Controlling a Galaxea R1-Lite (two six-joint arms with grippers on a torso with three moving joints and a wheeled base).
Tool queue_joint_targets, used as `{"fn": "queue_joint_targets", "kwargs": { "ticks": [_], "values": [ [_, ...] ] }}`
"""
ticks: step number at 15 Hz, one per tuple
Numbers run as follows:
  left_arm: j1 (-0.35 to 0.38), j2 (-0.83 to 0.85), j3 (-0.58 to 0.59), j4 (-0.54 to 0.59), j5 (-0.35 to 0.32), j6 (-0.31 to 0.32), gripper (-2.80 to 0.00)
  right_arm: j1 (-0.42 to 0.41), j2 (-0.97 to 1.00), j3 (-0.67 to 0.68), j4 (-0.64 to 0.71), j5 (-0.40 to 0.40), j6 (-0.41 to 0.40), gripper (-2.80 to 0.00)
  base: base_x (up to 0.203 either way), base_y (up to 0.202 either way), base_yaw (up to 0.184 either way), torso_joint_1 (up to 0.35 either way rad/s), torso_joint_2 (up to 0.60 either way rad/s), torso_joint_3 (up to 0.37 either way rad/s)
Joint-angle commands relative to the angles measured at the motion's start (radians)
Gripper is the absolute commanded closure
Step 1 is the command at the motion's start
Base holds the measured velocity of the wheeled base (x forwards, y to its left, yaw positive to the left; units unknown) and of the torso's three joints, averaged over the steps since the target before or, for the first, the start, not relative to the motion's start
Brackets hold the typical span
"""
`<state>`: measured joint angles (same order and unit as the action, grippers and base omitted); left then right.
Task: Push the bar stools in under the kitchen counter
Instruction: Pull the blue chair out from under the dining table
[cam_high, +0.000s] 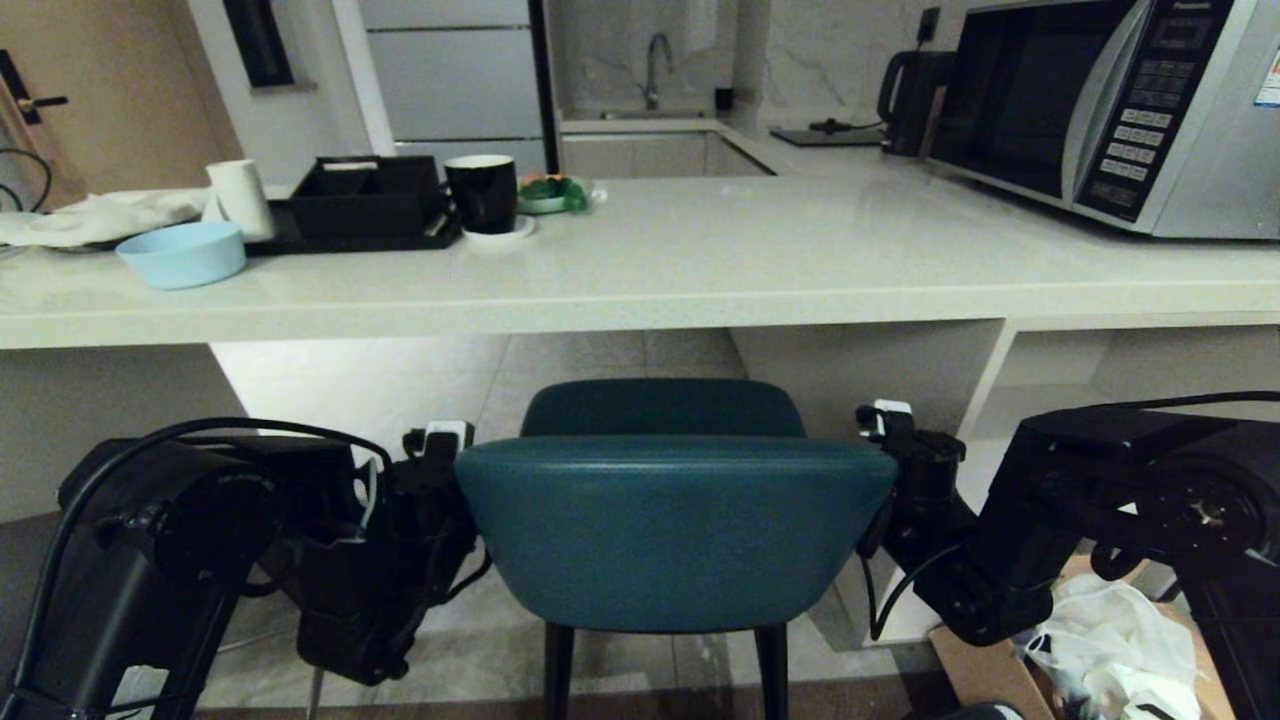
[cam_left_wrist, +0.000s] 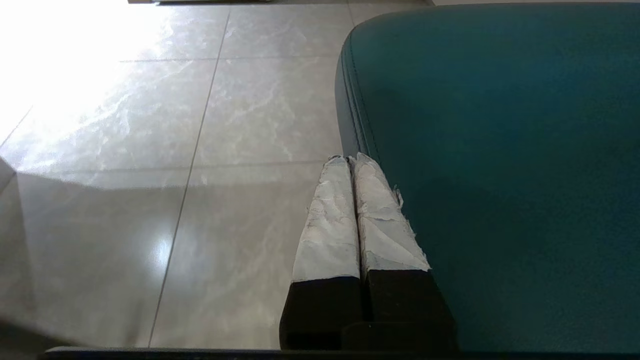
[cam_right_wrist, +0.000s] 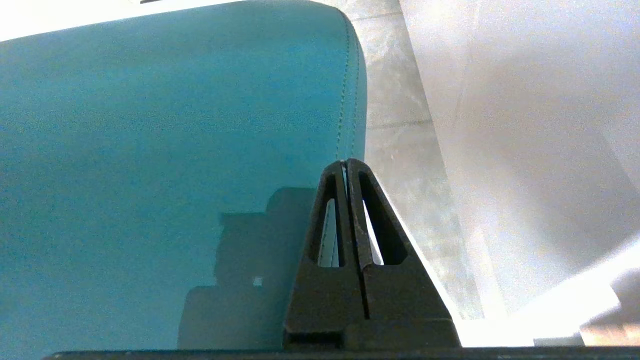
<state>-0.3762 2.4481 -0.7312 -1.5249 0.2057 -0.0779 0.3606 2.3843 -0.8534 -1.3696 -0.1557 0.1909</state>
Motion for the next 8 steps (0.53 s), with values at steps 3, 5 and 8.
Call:
{"fn": "queue_joint_targets", "kwargs": {
  "ticks": [3, 5, 8],
  "values": [
    [-0.033, -0.012, 0.016, -0.005, 0.007, 0.000, 0.00, 0.029, -0.022, 0.019, -0.014, -0.008, 0.002, 0.00, -0.194, 0.000, -0.001, 0.000, 0.00, -0.001],
    [-0.036, -0.011, 0.027, -0.005, 0.022, 0.000, 0.00, 0.036, -0.020, 0.027, -0.026, -0.018, 0.004, 0.00, -0.196, 0.000, -0.001, 0.007, 0.01, -0.002],
    [-0.036, -0.014, 0.030, -0.005, 0.026, 0.000, 0.00, 0.040, -0.018, 0.038, -0.042, -0.018, 0.004, 0.00, -0.194, 0.000, -0.001, 0.004, 0.00, 0.004]
  ]
}}
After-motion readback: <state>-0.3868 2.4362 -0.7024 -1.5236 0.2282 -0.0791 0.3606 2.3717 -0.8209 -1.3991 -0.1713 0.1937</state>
